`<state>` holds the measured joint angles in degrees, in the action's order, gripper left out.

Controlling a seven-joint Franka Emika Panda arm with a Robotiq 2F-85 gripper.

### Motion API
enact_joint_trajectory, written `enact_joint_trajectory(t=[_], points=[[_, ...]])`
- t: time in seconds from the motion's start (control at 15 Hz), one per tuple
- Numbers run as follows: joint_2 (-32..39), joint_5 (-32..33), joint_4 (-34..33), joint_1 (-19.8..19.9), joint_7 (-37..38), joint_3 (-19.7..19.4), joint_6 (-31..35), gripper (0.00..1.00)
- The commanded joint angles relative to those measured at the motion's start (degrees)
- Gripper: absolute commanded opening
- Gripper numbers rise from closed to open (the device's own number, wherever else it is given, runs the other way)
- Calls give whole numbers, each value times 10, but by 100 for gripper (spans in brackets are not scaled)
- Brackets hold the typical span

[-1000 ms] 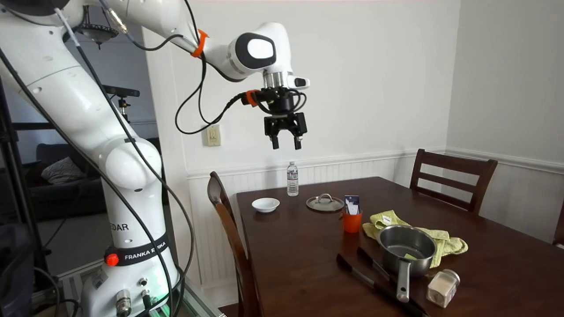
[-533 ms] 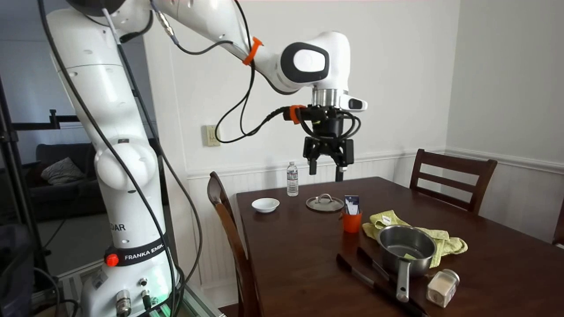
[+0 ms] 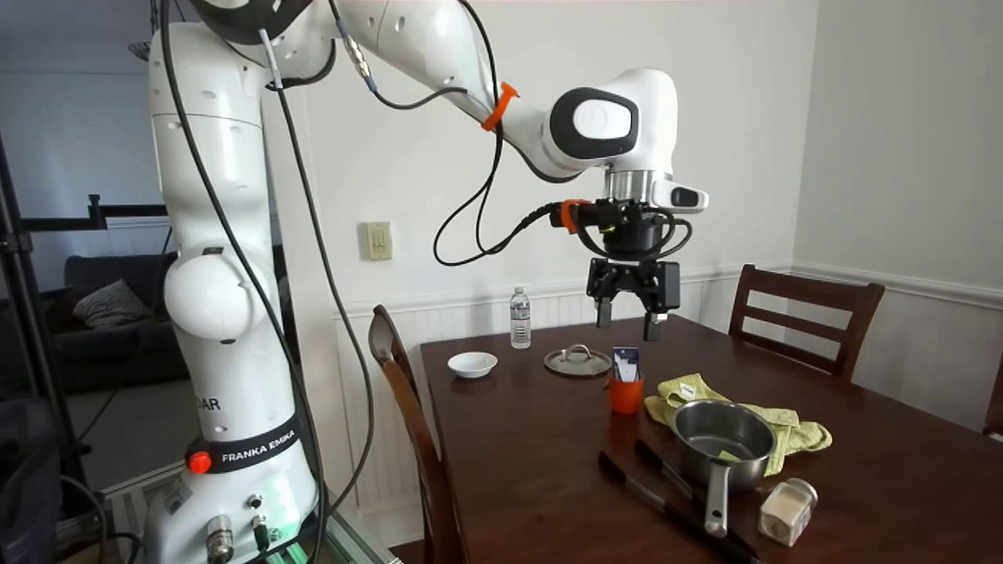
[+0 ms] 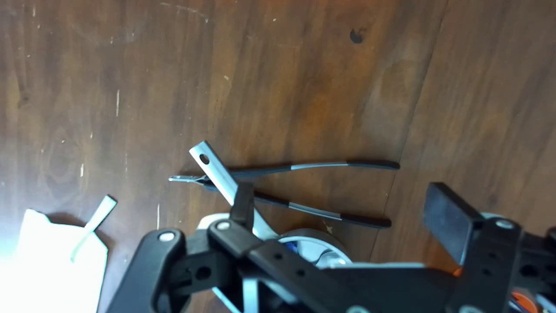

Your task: Pick up the silver pot and move it to the left of the table

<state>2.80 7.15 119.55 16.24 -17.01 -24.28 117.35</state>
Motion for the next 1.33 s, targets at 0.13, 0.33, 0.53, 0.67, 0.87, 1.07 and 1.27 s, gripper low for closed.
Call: enact_joint_trajectory(t=[0.13,0.33,0.53,0.67,0.87,1.07,1.27], points=[[38,98,-12,45,-123,1,81,100],[101,60,-52,81,-256,8,132,100],[180,-4,-109,117,-382,39,140,100],[244,-34,-175,133,-420,62,76,100],[326,-37,-260,151,-413,78,-27,100],[290,-13,-197,138,-392,79,35,100],[281,-13,-196,138,-392,79,35,100]])
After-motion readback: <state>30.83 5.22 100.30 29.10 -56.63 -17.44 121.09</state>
